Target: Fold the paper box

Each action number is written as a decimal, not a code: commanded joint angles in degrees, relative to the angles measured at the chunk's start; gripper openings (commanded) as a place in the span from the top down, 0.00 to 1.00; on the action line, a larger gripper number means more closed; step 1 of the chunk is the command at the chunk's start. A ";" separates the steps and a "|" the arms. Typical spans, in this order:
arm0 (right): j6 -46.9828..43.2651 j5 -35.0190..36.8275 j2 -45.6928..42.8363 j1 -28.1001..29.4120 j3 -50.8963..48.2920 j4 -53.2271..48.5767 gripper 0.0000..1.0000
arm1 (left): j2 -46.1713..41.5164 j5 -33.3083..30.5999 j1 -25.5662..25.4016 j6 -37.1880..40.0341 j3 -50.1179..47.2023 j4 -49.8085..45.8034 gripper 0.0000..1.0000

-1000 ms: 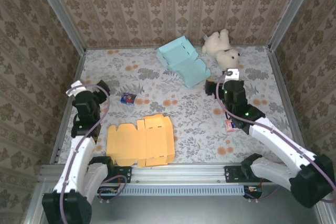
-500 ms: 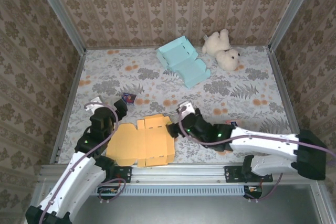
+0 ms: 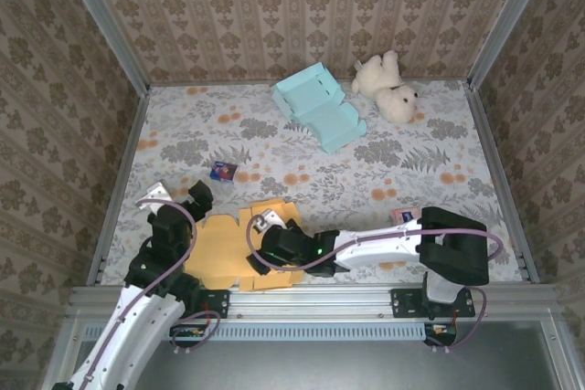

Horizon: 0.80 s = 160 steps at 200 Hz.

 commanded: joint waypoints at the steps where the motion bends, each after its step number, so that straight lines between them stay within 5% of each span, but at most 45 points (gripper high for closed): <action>1: 1.50 -0.65 2.62 0.36 1.84 0.33 0.03 | -0.98 -3.33 -0.34 -0.38 -1.09 -1.15 0.00; 98: 2.91 2.61 8.06 -3.70 -2.45 1.04 0.03 | -0.91 -1.27 -0.34 -0.34 -2.53 0.86 0.00; 160: -5.04 3.09 3.28 -14.46 -7.84 -0.50 0.03 | -0.03 0.98 -0.34 0.20 -3.74 4.10 0.00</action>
